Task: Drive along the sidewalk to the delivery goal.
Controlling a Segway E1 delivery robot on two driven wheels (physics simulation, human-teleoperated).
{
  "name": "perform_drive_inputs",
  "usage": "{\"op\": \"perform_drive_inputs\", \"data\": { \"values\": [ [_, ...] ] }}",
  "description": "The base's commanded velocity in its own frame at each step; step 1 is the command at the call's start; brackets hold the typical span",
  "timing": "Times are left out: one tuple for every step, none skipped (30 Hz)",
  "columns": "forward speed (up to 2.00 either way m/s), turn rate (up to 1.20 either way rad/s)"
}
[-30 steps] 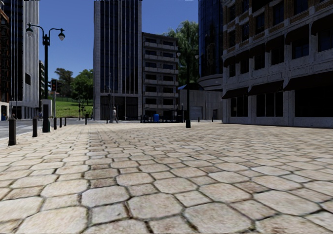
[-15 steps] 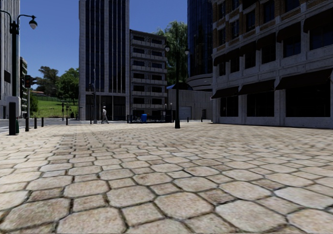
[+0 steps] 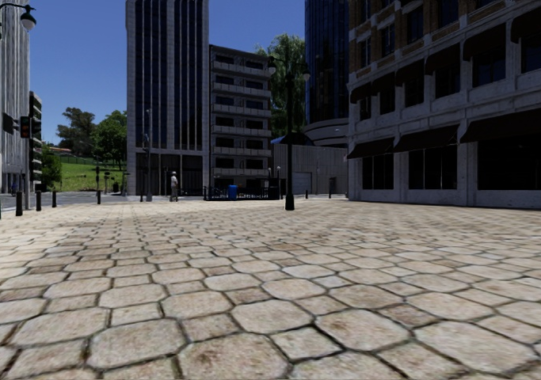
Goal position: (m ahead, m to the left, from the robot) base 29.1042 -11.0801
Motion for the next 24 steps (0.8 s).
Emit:
{"op": "perform_drive_inputs", "data": {
  "values": [
    [2.0,0.0],
    [2.0,0.0],
    [2.0,-0.04],
    [2.0,-0.14],
    [2.0,-0.3],
    [2.0,-0.37],
    [2.0,-0.39],
    [2.0,-0.39],
    [2.0,-0.39],
    [2.0,-0.39],
    [2.0,-0.39],
    [2.0,-0.39],
    [2.0,-0.39],
    [2.0,-0.39],
    [2.0,-0.39],
    [2.0,-0.39],
    [2.0,-0.39],
    [2.0,-0.39],
    [2.0,-0.39],
    [2.0,-0.39],
    [2.0,-0.39],
    [2.0,-0.39],
    [2.0,-0.39],
    [2.0,-0.39]
  ]
}}
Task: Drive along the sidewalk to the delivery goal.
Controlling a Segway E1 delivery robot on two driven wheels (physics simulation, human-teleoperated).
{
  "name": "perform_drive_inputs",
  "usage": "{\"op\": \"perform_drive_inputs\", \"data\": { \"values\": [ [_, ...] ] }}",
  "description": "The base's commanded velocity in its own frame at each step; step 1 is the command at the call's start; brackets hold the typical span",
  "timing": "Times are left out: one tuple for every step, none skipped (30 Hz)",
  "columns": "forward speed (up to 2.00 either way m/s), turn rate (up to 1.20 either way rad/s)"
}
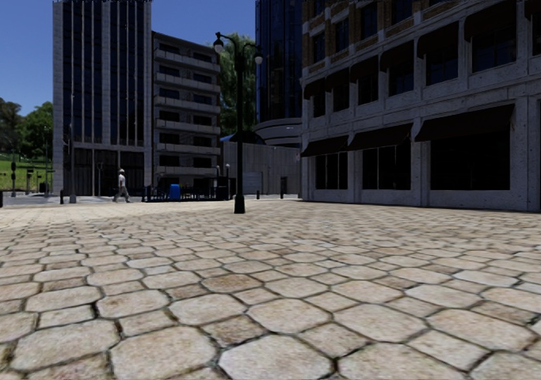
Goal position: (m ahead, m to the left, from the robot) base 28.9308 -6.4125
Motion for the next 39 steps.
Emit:
{"op": "perform_drive_inputs", "data": {
  "values": [
    [2.0,-0.38],
    [2.0,-0.34],
    [2.0,-0.3],
    [2.0,-0.15],
    [2.0,0.0],
    [2.0,0.0],
    [2.0,0.0],
    [2.0,0.0],
    [2.0,0.0],
    [2.0,0.0],
    [2.0,0.0],
    [2.0,0.0],
    [2.0,0.0],
    [2.0,0.0],
    [2.0,0.0],
    [2.0,0.0],
    [2.0,0.0],
    [2.0,0.0],
    [2.0,0.0],
    [2.0,0.0],
    [2.0,0.0],
    [2.0,0.0],
    [2.0,0.0],
    [2.0,0.0],
    [2.0,0.0],
    [2.0,0.0],
    [2.0,0.0],
    [2.0,0.0],
    [2.0,0.0],
    [2.0,0.0],
    [2.0,0.0],
    [2.0,0.0],
    [2.0,0.0],
    [2.0,0.0],
    [2.0,0.0],
    [2.0,0.0],
    [2.0,0.0],
    [2.0,0.0],
    [2.0,0.0]
  ]
}}
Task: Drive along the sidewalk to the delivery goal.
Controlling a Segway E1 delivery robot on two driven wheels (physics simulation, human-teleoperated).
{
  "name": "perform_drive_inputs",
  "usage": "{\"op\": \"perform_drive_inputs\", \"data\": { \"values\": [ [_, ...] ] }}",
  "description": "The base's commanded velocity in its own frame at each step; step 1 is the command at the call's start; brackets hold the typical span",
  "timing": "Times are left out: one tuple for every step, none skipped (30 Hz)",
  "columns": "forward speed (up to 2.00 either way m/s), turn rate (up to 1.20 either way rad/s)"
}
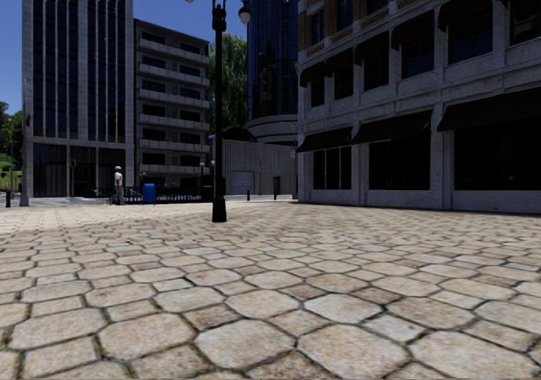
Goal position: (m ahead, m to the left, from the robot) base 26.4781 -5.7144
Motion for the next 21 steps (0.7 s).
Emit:
{"op": "perform_drive_inputs", "data": {
  "values": [
    [2.0,0.0],
    [2.0,0.0],
    [2.0,0.0],
    [2.0,0.0],
    [2.0,0.0],
    [2.0,0.0],
    [2.0,0.0],
    [2.0,0.0],
    [2.0,0.0],
    [2.0,0.0],
    [2.0,0.0],
    [2.0,0.0],
    [2.0,0.0],
    [2.0,0.0],
    [2.0,0.0],
    [2.0,0.0],
    [2.0,0.0],
    [2.0,0.0],
    [2.0,0.0],
    [2.0,0.0],
    [2.0,0.0]
  ]
}}
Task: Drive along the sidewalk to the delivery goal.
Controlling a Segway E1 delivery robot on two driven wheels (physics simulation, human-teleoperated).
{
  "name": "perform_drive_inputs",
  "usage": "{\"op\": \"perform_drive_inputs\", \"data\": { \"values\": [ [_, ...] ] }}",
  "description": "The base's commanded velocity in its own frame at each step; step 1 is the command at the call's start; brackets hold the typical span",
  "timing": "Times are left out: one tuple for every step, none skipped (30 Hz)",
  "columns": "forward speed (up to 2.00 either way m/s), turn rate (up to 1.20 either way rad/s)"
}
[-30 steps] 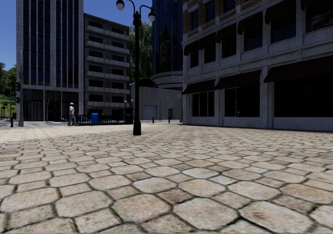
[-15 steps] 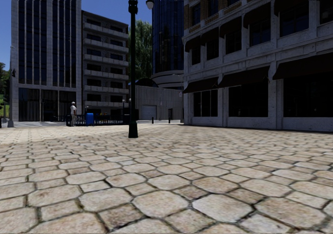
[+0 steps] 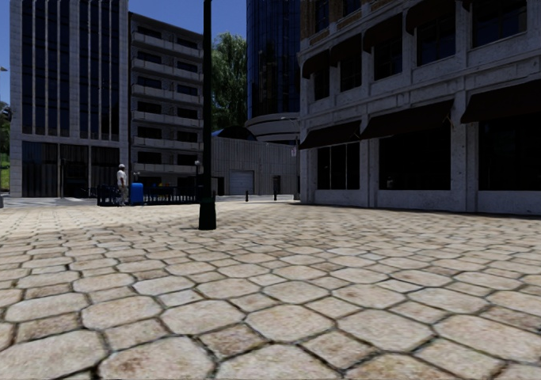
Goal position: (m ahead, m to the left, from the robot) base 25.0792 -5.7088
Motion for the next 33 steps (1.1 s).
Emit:
{"op": "perform_drive_inputs", "data": {
  "values": [
    [2.0,0.0],
    [2.0,0.0],
    [2.0,0.0],
    [2.0,0.0],
    [2.0,0.0],
    [2.0,0.0],
    [2.0,0.0],
    [2.0,0.0],
    [2.0,0.0],
    [2.0,0.0],
    [2.0,0.0],
    [2.0,0.0],
    [2.0,0.0],
    [2.0,0.0],
    [2.0,0.0],
    [2.0,0.0],
    [2.0,0.0],
    [2.0,0.0],
    [2.0,0.0],
    [2.0,0.0],
    [2.0,0.0],
    [2.0,0.0],
    [2.0,0.0],
    [2.0,0.0],
    [2.0,0.0],
    [2.0,0.0],
    [2.0,0.0],
    [2.0,0.0],
    [2.0,0.0],
    [2.0,0.0],
    [2.0,0.0],
    [2.0,0.0],
    [2.0,0.0]
  ]
}}
